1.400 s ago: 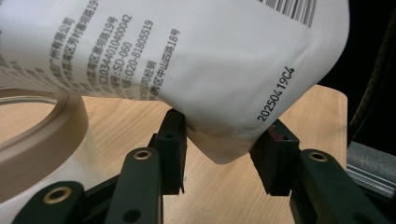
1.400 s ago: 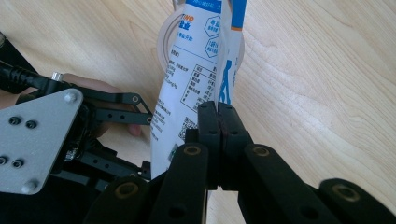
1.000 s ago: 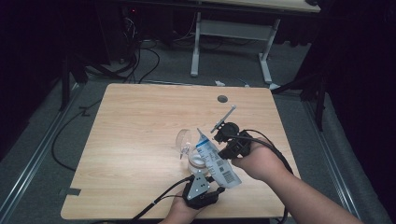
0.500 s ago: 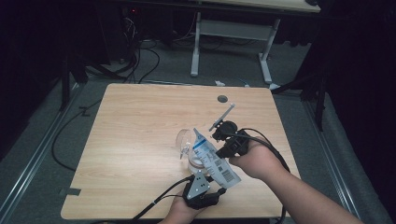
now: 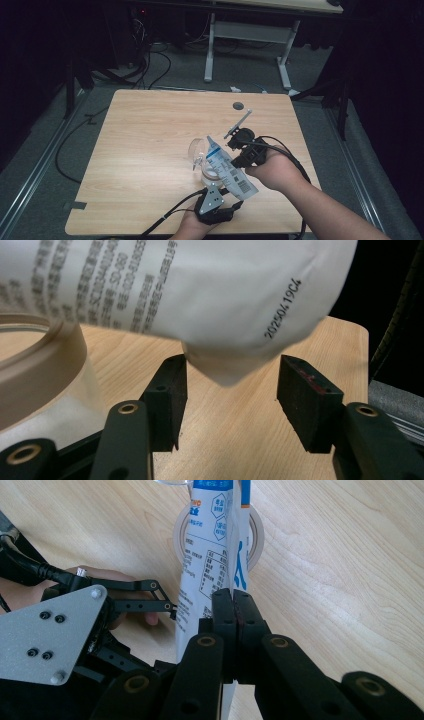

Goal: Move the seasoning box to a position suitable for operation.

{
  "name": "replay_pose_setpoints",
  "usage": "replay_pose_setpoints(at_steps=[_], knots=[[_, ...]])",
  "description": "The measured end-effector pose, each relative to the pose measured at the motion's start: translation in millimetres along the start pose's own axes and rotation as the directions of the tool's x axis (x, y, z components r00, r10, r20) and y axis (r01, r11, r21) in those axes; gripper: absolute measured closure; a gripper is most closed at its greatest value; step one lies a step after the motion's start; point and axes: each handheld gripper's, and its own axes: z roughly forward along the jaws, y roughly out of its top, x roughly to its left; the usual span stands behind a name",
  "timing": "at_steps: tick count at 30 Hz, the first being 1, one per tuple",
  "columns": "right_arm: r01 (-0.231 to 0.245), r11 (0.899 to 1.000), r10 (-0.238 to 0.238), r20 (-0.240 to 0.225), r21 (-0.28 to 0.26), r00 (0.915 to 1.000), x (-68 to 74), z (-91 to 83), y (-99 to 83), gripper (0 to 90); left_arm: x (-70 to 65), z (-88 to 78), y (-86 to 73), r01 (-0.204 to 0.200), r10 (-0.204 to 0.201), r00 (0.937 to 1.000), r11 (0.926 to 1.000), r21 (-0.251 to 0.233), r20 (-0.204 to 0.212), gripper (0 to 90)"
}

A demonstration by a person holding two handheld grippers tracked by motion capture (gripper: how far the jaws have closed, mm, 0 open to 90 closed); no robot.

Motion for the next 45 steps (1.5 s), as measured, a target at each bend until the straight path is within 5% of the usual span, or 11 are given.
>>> replay_pose_setpoints(at_steps=[15,32,41,45], knots=[[0.003,1.0,-0.003,0.002,-0.004,1.0,-1.0,-1.7,-3.0,90.0,6.5,-13.4,-7.2,0.018,-0.018,0.9997,0.9998,0.001,-0.018,46.7],[0.017,1.0,-0.018,-0.004,-0.008,0.9998,-1.0,2.6,-3.4,90.0,30.0,-49.0,-18.7,0.013,-0.01,0.9953,0.9995,0.029,-0.097,48.1],[0.029,1.0,-0.029,0.0,-0.005,0.9996,-0.5,4.4,-3.0,90.0,53.8,-76.6,-21.0,0.04,-0.038,0.9873,0.9992,0.006,-0.154,48.1],[0.025,1.0,-0.025,0.001,-0.002,0.9997,-1.4,4.7,-4.6,90.0,66.6,-92.8,-23.6,0.044,-0.044,0.9778,0.999,-0.004,-0.205,48.1]])
